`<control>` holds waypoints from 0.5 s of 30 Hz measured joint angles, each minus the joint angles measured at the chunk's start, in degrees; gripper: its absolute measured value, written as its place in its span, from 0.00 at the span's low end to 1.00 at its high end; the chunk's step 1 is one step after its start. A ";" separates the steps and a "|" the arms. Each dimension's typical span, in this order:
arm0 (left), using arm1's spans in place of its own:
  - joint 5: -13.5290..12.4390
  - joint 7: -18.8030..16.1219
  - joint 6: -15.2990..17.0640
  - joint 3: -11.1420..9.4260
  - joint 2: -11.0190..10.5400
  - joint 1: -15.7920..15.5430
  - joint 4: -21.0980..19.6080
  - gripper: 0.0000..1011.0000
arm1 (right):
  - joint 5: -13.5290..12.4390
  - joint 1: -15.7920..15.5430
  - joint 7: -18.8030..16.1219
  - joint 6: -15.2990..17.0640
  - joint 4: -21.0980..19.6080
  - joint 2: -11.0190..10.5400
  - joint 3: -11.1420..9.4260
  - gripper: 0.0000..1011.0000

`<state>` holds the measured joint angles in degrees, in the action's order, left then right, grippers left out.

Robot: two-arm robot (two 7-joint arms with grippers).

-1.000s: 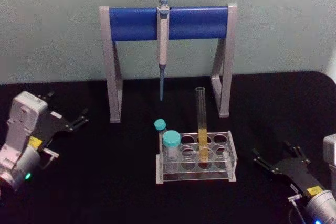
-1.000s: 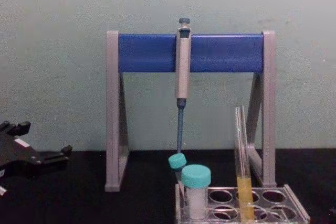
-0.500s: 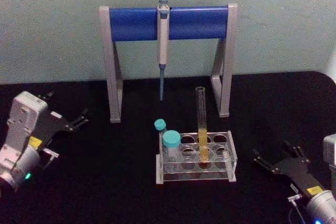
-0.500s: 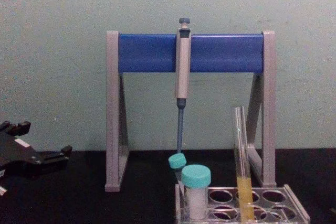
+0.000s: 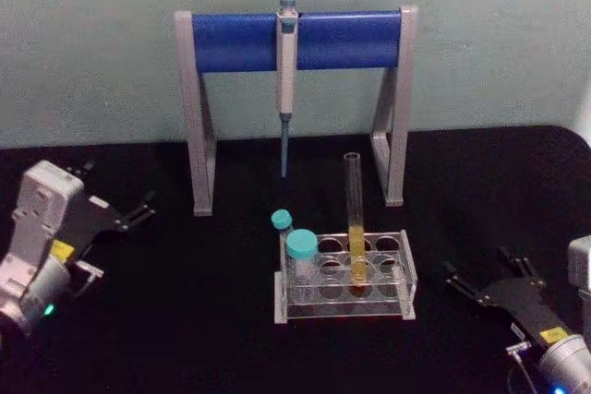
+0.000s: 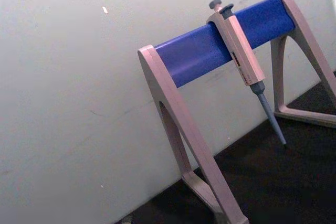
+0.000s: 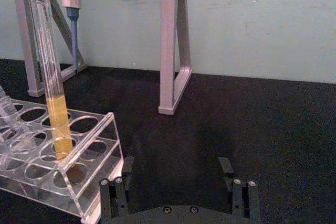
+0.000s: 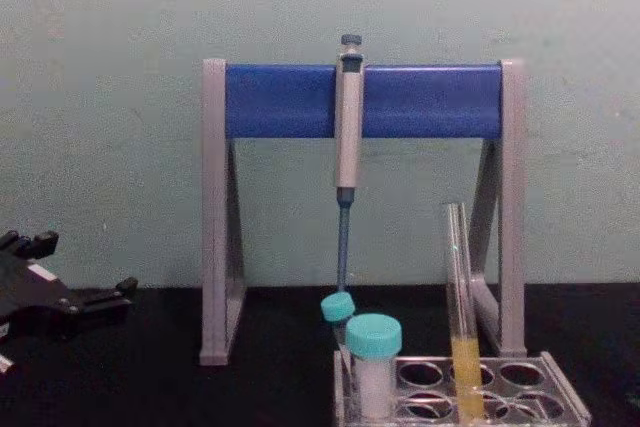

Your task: Pick up the test tube from the test tube rack, shake it, then place it back into the test tube rack.

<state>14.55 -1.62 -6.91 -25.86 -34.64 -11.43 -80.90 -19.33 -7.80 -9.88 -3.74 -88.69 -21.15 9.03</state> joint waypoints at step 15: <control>0.00 0.00 0.00 0.00 0.00 0.00 0.00 1.00 | 0.00 0.00 0.00 0.01 0.00 0.00 0.00 0.99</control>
<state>14.55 -1.62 -6.91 -25.87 -34.65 -11.43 -80.90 -19.33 -7.80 -9.88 -3.73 -88.68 -21.15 9.03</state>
